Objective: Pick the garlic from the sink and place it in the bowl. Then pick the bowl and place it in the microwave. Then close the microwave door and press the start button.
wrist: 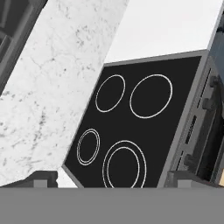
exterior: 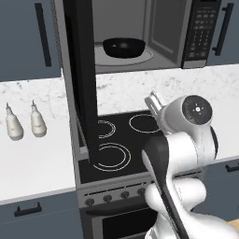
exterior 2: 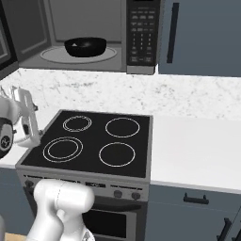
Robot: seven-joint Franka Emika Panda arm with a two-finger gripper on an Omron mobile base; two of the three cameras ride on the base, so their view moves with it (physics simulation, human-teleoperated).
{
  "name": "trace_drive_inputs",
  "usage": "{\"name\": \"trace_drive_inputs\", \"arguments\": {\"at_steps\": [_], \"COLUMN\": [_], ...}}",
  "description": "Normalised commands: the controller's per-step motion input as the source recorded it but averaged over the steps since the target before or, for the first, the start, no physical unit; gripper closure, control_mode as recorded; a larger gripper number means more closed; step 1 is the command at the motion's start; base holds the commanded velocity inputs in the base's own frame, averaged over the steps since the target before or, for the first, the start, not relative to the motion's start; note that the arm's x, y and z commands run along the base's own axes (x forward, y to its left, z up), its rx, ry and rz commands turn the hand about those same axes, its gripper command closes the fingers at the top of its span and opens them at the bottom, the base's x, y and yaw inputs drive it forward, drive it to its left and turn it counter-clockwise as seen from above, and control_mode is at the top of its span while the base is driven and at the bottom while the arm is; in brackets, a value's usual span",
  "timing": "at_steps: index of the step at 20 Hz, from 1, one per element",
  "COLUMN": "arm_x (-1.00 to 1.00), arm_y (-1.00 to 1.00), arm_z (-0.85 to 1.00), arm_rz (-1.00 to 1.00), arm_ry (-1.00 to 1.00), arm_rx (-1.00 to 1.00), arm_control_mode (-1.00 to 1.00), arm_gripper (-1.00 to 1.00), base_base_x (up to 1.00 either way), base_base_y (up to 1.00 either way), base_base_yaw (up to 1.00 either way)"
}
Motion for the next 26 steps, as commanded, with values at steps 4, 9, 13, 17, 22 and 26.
{"name": "trace_drive_inputs", "arguments": {"at_steps": [4,9,13,17,22,26], "arm_x": [-1.0,-1.0,-1.0,-0.9,-0.44,-0.01], "arm_y": [0.59,0.71,0.63,0.84,1.0,1.0], "arm_z": [0.0,-0.03,-0.35,-0.51,-0.62,-0.46], "arm_rz": [-0.01,-0.07,-0.06,-0.01,0.0,-0.05], "arm_ry": [0.0,0.0,0.01,-0.01,-0.06,-0.07], "arm_rx": [0.0,0.0,-0.01,-0.03,-0.06,-0.1], "arm_control_mode": [-1.0,-1.0,-1.0,-1.0,-1.0,-1.0], "arm_gripper": [-1.0,-1.0,-1.0,-1.0,-1.0,-1.0], "base_base_x": [0.0,0.0,0.0,0.0,0.0,0.0], "base_base_y": [0.0,0.0,0.0,0.0,0.0,0.0], "base_base_yaw": [0.0,0.0,0.0,0.0,0.0,0.0]}}
